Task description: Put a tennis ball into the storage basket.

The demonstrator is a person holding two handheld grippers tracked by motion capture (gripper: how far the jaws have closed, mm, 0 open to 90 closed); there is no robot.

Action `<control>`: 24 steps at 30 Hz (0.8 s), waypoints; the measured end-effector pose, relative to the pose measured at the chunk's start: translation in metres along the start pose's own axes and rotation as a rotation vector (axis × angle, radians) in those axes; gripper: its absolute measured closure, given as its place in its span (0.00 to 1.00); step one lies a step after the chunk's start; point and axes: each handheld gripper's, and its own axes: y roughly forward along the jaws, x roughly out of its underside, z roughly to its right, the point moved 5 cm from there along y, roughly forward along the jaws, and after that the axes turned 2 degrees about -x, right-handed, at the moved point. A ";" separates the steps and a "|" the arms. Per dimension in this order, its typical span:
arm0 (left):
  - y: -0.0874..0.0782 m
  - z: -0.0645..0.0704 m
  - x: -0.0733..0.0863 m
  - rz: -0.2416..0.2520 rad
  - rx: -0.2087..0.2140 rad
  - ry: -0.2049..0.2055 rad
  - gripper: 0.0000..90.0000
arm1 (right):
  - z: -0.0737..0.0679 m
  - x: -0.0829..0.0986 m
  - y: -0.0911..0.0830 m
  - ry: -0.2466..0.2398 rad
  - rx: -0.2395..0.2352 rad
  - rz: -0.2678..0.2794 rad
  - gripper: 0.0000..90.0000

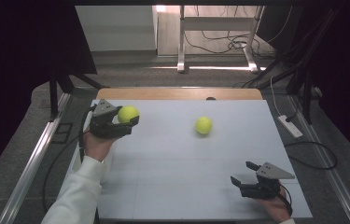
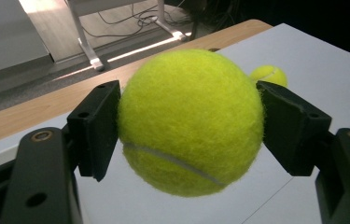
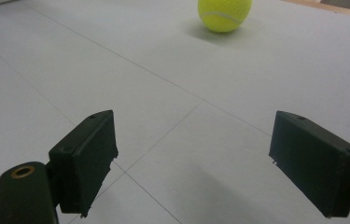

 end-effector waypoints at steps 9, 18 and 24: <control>-0.002 -0.011 0.003 0.000 -0.031 -0.011 0.30 | 0.000 0.000 0.000 0.001 0.002 -0.001 0.16; 0.000 -0.019 0.005 -0.007 -0.052 -0.024 0.30 | -0.001 0.000 0.000 -0.004 0.000 -0.003 0.16; 0.000 -0.027 0.008 -0.014 -0.075 -0.033 0.30 | 0.000 0.000 0.000 -0.002 0.002 -0.002 0.16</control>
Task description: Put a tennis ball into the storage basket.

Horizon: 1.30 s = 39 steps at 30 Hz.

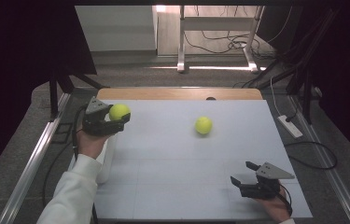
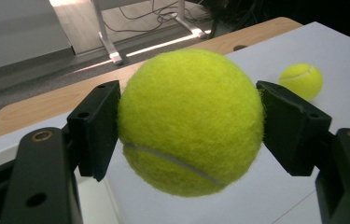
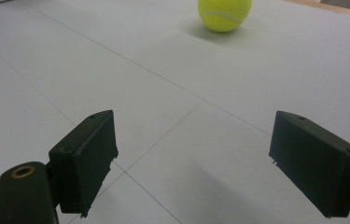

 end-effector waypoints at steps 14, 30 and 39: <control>0.000 -0.015 0.002 0.004 -0.044 -0.020 0.30 | 0.000 0.000 0.000 0.000 0.001 -0.001 0.16; -0.001 -0.031 0.004 -0.009 -0.082 -0.041 0.30 | -0.001 0.000 0.000 0.001 -0.002 -0.002 0.16; -0.002 -0.038 0.007 -0.017 -0.100 -0.055 0.30 | -0.001 -0.001 0.000 0.001 -0.001 0.000 0.16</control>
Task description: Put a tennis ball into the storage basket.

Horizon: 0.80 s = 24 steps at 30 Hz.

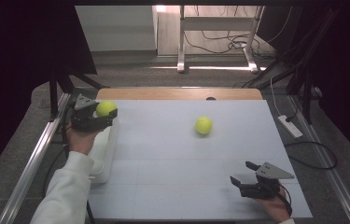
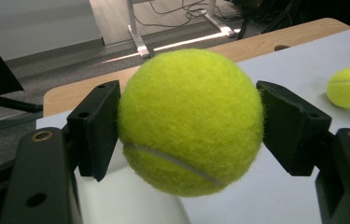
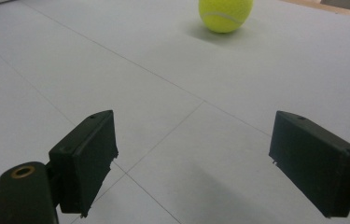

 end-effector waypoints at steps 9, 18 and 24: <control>-0.001 -0.011 0.004 -0.010 -0.029 -0.016 0.30 | 0.000 0.000 0.000 -0.001 0.003 -0.001 0.16; 0.001 -0.019 0.008 -0.023 -0.048 -0.028 0.30 | 0.001 0.000 0.000 -0.001 0.003 -0.002 0.16; 0.001 -0.025 0.011 -0.032 -0.062 -0.036 0.30 | 0.000 0.000 0.000 -0.002 0.001 0.000 0.16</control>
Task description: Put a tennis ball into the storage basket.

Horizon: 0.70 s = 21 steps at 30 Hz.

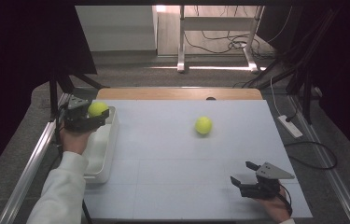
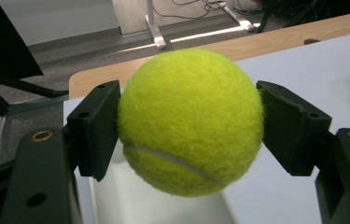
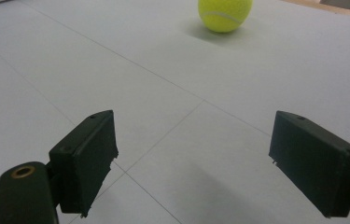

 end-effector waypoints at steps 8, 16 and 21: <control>0.003 -0.003 0.001 -0.011 -0.010 0.001 0.30 | 0.000 0.000 0.000 0.000 0.001 -0.001 0.16; 0.015 -0.005 0.004 -0.044 -0.019 -0.001 0.30 | 0.001 0.000 0.000 -0.001 0.003 -0.001 0.16; 0.021 -0.008 0.006 -0.075 -0.024 -0.005 0.30 | 0.001 0.001 0.000 -0.002 0.003 -0.002 0.16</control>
